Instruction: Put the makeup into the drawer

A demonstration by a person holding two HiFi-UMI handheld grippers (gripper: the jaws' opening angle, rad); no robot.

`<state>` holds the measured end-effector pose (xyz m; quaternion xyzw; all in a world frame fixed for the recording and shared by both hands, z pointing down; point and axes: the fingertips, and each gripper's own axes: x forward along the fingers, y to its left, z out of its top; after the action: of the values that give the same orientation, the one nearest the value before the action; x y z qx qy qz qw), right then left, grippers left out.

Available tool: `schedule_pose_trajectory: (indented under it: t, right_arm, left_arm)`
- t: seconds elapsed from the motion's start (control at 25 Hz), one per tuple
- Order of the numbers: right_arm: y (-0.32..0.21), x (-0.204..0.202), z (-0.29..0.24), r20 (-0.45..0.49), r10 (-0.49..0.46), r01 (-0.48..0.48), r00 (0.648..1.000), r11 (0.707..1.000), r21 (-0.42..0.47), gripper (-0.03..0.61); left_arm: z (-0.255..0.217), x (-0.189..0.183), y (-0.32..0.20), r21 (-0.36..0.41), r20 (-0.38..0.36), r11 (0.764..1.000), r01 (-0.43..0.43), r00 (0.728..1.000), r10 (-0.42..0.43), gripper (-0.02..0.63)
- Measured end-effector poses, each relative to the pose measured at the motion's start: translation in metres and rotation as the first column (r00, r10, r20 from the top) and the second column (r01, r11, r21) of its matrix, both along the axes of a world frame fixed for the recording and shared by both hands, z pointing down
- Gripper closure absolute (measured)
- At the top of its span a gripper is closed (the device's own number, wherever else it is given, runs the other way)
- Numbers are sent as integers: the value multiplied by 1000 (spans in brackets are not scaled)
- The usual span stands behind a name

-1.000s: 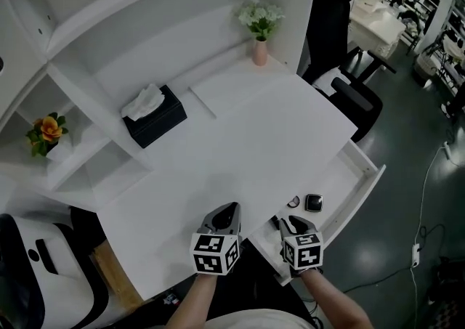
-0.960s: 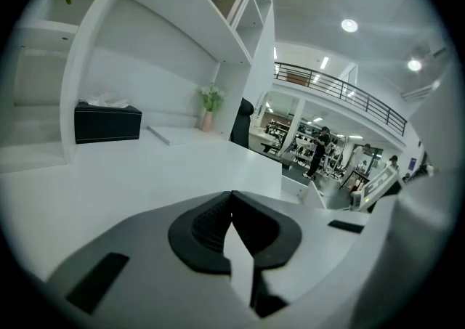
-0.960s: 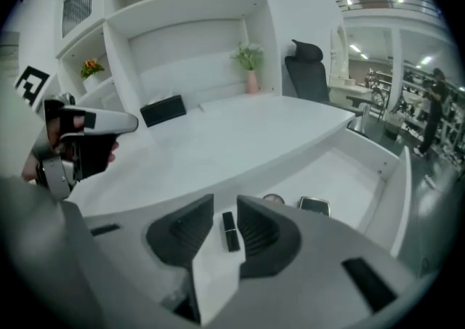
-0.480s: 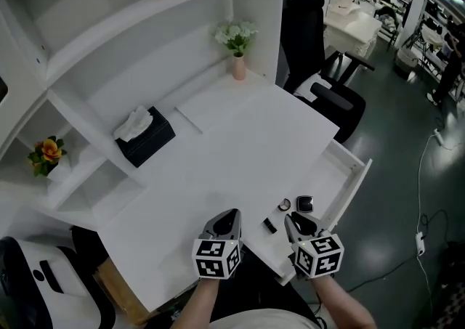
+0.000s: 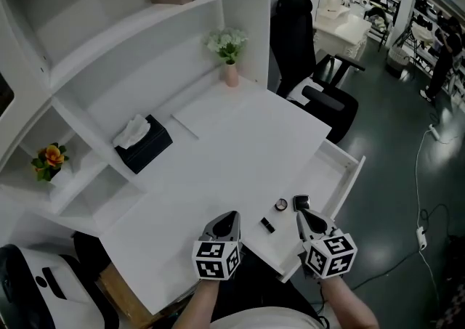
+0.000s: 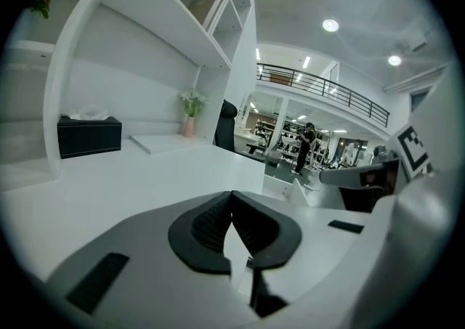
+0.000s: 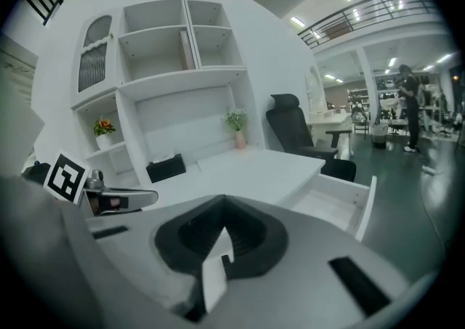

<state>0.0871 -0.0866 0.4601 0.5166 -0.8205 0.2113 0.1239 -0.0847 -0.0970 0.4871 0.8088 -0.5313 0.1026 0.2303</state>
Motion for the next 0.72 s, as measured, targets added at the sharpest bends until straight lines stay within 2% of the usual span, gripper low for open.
schedule_pose_trajectory:
  t: [0.2,0.72]
  right_arm:
    - [6,7,-8,5,25,-25,1000,999,40,575]
    - [15,13,-20,-3,60,-60,998,996,65,576]
  left_arm:
    - [-2,1,6,7,4,1000,-10,1000,10,612]
    - [-9,0,17,22,1,1000,-21,1000,21,611]
